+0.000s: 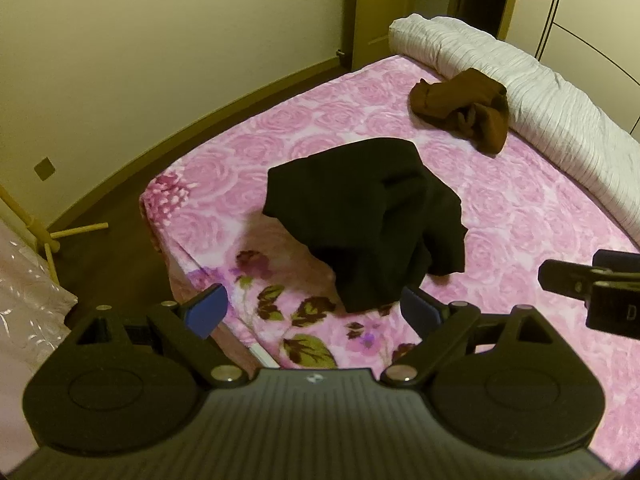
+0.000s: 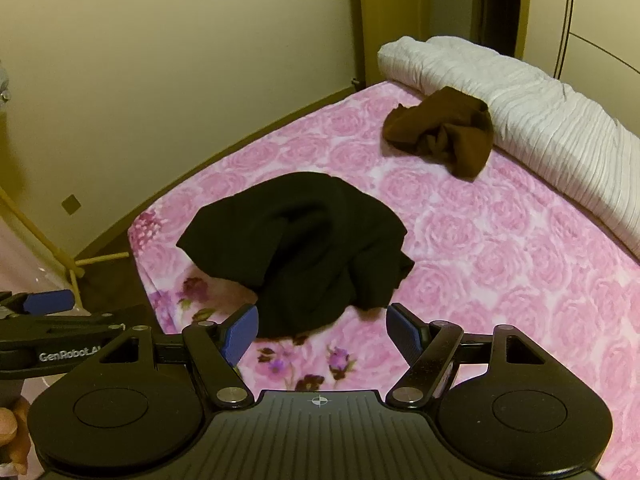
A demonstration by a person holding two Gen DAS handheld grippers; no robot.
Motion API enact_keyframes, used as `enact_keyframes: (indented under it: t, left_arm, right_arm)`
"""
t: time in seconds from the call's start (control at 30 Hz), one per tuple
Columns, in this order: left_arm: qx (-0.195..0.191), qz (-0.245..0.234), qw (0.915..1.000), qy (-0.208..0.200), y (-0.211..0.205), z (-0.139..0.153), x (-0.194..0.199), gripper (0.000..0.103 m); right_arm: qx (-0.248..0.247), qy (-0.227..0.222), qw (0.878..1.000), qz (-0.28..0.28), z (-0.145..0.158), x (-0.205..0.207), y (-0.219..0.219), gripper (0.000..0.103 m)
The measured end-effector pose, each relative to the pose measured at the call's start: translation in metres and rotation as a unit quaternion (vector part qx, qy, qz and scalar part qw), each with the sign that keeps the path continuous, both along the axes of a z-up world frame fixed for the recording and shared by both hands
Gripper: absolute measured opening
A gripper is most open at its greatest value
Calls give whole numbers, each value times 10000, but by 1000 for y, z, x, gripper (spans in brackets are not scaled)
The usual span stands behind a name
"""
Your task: Fold clothes
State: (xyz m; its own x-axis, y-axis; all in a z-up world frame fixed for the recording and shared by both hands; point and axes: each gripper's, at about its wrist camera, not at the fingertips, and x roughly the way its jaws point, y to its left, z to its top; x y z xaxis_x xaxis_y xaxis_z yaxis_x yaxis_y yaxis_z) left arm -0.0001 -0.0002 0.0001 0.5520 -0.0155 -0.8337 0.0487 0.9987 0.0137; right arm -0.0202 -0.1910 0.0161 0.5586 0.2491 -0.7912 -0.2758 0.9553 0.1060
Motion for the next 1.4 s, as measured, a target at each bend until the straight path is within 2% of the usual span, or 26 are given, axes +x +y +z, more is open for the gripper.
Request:
enact_keyframes:
  t: [0.43,0.77,1.4]
  left_arm:
    - [56,138,9999,-49,-20,7,-9,88]
    - [55,134,9999,45,-22,1,-9,88]
    - [16,35,10000,38,-25,0,-2,88]
  right_arm:
    - [225,45,9995,208,2,12,-27,74]
    - [257,187,9991,267,-2,15,-23,74]
    - [225,167,9992,284,-5,22,-23,74]
